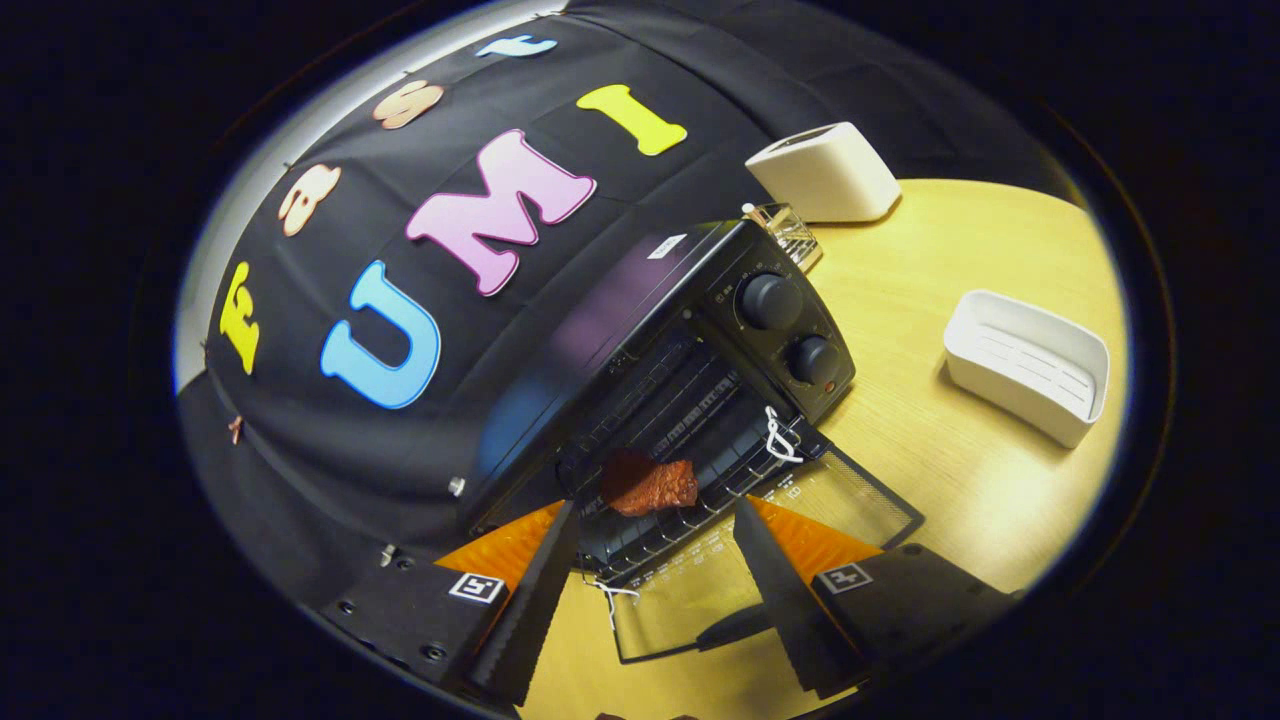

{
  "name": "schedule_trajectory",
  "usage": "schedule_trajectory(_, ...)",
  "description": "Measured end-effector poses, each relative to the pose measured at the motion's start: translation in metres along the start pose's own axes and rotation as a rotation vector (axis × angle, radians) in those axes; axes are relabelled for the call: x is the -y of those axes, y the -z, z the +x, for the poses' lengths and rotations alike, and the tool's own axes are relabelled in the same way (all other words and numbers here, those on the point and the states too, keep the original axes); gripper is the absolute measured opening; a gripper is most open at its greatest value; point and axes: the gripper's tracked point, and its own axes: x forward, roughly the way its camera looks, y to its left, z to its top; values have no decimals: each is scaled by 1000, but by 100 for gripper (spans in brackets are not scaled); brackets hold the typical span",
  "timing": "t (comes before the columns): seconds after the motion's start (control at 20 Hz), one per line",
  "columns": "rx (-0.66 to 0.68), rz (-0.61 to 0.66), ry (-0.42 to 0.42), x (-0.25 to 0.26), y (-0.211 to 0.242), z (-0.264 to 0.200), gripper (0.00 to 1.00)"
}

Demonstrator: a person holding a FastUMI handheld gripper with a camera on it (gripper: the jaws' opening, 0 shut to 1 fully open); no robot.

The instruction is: Open the toaster oven, put the food inside, and close the toaster oven door.

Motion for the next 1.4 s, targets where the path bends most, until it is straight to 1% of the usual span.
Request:
schedule_trajectory(0.1,2,-63,3,2,10,-12,97)
schedule_trajectory(0.15,-5,-108,19,7,16,-18,97)
schedule_trajectory(0.25,-27,-202,69,20,32,-30,97)
schedule_trajectory(0.45,-106,-326,148,43,71,-45,97)
schedule_trajectory(0.6,-178,-445,177,52,97,-53,97)
schedule_trajectory(0.75,-264,-550,189,63,123,-56,98)
schedule_trajectory(0.85,-298,-603,203,73,140,-49,98)
schedule_trajectory(0.95,-331,-622,217,78,150,-45,98)
schedule_trajectory(1.1,-365,-620,217,82,154,-33,98)
schedule_trajectory(1.15,-354,-618,212,81,151,-28,98)
schedule_trajectory(1.35,-386,-597,214,80,143,-14,97)
schedule_trajectory(1.4,-408,-621,206,79,137,-17,97)
